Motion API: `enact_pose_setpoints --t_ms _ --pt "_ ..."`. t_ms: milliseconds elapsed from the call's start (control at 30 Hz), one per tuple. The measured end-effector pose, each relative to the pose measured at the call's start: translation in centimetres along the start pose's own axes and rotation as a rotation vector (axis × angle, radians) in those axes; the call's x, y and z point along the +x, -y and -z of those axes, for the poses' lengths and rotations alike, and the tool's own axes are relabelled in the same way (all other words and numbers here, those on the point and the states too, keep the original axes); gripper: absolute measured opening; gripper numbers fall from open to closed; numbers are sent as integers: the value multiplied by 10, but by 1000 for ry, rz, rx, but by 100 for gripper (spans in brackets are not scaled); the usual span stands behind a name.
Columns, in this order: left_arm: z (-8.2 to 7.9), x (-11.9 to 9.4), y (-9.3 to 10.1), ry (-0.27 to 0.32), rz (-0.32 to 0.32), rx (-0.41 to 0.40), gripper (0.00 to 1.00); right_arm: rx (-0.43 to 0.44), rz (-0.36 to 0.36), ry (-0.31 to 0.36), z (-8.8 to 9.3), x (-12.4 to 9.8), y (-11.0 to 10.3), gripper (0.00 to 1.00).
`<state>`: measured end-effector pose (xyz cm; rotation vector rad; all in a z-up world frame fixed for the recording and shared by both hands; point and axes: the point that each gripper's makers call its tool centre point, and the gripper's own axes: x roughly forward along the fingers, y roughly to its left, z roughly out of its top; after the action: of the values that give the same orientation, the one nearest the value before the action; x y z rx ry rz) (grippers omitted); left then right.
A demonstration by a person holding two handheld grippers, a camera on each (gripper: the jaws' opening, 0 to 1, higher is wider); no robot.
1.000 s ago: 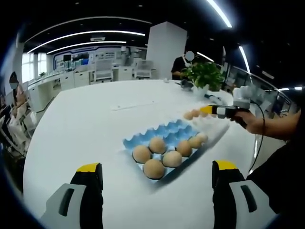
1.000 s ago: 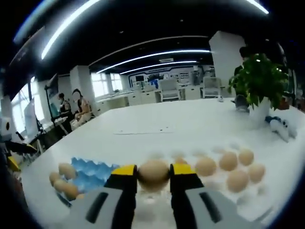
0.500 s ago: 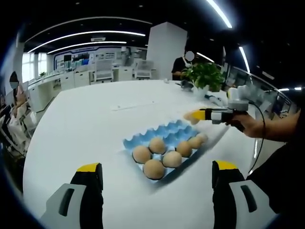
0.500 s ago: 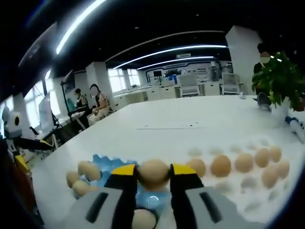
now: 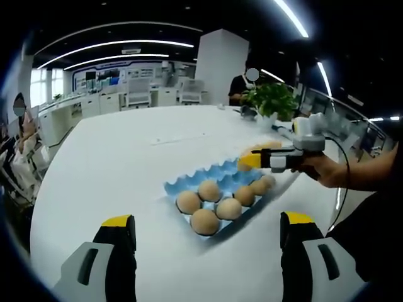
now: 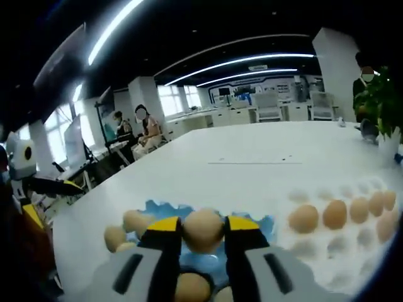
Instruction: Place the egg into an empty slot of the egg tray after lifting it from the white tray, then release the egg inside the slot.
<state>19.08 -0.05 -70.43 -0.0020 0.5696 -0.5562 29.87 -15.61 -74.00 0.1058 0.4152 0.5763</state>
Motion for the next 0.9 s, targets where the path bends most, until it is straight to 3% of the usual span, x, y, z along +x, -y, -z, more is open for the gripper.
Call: enact_pose_setpoints --t_ms 433,900 --pt "1 -1 1 0 1 -1 96 -67 -69 -43 8 20 -27 27" --pt "2 0 0 2 -2 -6 96 -91 -82 -93 20 27 -30 27"
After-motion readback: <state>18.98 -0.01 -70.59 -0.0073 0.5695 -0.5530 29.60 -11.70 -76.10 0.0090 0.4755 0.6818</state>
